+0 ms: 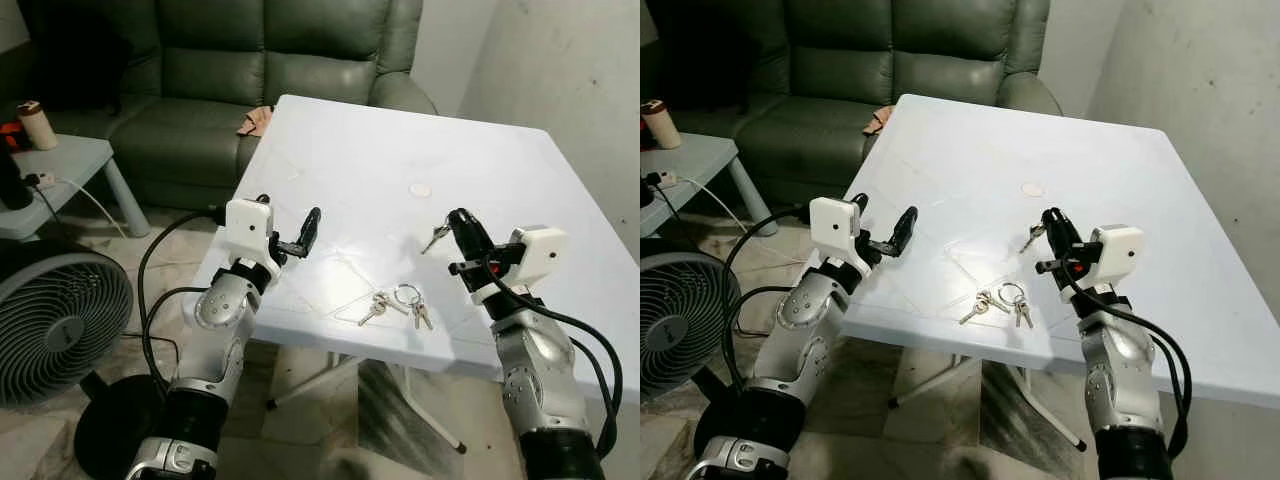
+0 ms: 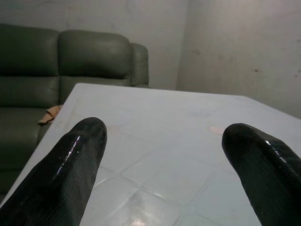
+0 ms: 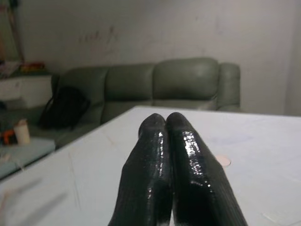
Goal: Hang keys on a hook
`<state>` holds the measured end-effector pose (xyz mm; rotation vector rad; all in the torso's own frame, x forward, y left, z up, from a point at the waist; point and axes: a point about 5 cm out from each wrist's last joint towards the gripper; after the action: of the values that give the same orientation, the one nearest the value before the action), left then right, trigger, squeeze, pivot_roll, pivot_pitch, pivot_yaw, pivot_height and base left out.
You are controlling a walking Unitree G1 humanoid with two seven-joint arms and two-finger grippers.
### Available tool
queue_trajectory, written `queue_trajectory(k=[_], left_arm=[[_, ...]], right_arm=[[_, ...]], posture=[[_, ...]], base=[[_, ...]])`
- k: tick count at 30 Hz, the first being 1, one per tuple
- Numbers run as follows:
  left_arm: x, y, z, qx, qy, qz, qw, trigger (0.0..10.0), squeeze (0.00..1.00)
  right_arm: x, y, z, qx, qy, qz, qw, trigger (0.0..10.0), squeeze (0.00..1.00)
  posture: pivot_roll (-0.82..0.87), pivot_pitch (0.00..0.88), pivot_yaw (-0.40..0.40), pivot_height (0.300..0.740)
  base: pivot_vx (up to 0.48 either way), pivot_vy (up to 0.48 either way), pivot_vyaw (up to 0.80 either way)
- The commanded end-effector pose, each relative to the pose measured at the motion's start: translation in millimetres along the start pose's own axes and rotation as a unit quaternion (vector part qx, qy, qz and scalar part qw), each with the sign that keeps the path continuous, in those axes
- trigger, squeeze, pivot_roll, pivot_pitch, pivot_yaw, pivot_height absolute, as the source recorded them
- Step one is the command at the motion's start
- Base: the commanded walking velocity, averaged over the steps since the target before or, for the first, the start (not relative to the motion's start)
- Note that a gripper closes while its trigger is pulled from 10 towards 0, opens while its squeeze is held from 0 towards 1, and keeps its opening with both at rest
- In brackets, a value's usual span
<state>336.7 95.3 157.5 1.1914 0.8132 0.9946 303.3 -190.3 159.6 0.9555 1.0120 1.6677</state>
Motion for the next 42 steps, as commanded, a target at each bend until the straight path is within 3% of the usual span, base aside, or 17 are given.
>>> queue_trajectory(k=[1, 6, 13, 42], left_arm=[[-3.6, 0.2, 1.7, 0.004, 0.0, -0.001, 1.0, 10.0, 0.0], [-11.2, 3.7, 3.5, -0.003, -0.012, 0.0, 1.0, 10.0, 0.0], [-10.5, 7.4, 5.4, -0.012, -0.011, -0.005, 1.0, 10.0, 0.0], [0.0, 10.8, 7.1, -0.02, 0.007, 0.003, 1.0, 10.0, 0.0]], right_arm=[[4.9, 9.1, -2.8, -0.015, -0.015, -0.003, 1.0, 10.0, 0.0], [12.7, 12.9, -14.1, -0.015, -0.036, -0.005, 0.999, 10.0, 0.0], [18.5, 19.4, -20.6, -0.015, -0.061, -0.004, 0.998, 10.0, 0.0], [19.1, 19.8, -20.3, 0.012, -0.081, -0.049, 0.995, 10.0, 0.0]], posture=[[0.07, 0.04, -0.042, 0.74], [0.06, 0.049, -0.041, 0.74], [0.06, 0.054, -0.037, 0.74], [0.05, 0.055, -0.039, 0.74]], base=[[0.0, 0.0, 0.0], [0.0, 0.0, 0.0], [0.0, 0.0, 0.0], [0.0, 0.0, 0.0]])
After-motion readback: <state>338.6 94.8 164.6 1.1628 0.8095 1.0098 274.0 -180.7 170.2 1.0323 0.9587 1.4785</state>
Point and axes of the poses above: a point about 5 cm out from each wrist's last joint towards the gripper, its own z axis pointing out of the wrist towards the gripper, its own y axis along the axis of the wrist's last joint, x = y × z, and after that the axes turned 2 degrees about z, right-handed
